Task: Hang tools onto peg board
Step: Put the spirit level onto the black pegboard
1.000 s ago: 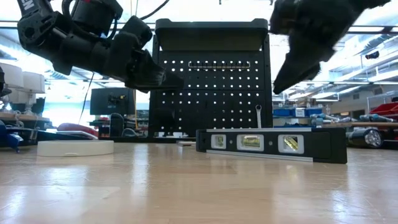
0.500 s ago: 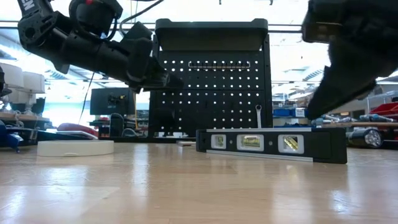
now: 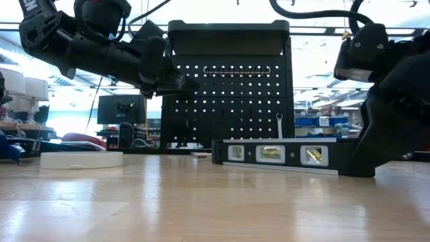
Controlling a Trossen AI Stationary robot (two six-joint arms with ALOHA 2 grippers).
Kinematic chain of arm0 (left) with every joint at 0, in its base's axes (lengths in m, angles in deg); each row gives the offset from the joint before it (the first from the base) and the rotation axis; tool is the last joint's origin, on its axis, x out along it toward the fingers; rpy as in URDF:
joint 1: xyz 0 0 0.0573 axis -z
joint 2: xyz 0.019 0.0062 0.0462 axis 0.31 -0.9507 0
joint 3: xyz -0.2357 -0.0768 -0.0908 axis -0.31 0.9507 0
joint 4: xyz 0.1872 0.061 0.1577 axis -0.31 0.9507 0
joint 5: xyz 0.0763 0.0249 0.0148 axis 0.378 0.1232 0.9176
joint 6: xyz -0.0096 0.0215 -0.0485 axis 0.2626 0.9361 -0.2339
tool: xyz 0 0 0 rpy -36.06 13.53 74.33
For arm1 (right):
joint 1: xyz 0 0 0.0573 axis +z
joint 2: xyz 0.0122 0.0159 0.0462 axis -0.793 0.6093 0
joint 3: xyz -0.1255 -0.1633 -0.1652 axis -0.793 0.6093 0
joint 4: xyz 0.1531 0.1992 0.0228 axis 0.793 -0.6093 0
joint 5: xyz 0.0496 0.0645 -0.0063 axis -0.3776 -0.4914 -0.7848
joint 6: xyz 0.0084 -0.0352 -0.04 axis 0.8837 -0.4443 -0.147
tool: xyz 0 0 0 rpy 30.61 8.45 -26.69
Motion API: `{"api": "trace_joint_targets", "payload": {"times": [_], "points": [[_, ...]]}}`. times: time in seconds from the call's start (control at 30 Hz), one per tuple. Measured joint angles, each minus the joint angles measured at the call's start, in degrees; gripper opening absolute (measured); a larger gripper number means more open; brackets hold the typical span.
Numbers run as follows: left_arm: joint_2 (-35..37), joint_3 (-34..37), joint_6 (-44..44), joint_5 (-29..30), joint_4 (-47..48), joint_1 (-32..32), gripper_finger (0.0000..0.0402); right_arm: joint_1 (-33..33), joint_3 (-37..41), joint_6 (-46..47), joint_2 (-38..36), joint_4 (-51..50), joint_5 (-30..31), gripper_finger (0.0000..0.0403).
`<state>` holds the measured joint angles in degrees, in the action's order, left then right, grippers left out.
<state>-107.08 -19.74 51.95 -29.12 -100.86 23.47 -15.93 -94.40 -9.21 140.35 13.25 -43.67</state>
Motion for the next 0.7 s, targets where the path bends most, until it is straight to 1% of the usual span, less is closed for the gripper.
{"api": "trace_joint_targets", "payload": {"times": [0.1,0.23,0.43,0.5,0.63,0.7], "points": [[0.0,0.0,0.2,0.0,0.4,0.0,0.0152,0.0,0.0,-1.1,0.2,0.5,0.4,0.0120],[2.3,0.0,0.4,0.0,2.2,-0.1,0.0152,-0.6,0.0,-3.7,-0.1,0.2,0.4,0.0052],[9.4,0.0,3.2,-0.1,9.0,-1.7,0.0152,-3.5,0.1,-4.8,-0.8,0.1,0.0,0.0051],[12.2,0.0,4.3,0.0,11.8,-2.7,0.0152,-4.7,0.2,-6.0,-1.4,-0.1,0.7,0.0051],[17.4,0.0,7.8,0.0,15.5,-4.0,0.0152,-7.6,0.2,-13.3,-4.4,-0.3,4.2,0.0051],[19.8,0.0,8.9,0.5,17.3,-4.8,0.0152,-10.1,0.2,-18.9,-5.9,-0.7,4.3,0.0051]]}}
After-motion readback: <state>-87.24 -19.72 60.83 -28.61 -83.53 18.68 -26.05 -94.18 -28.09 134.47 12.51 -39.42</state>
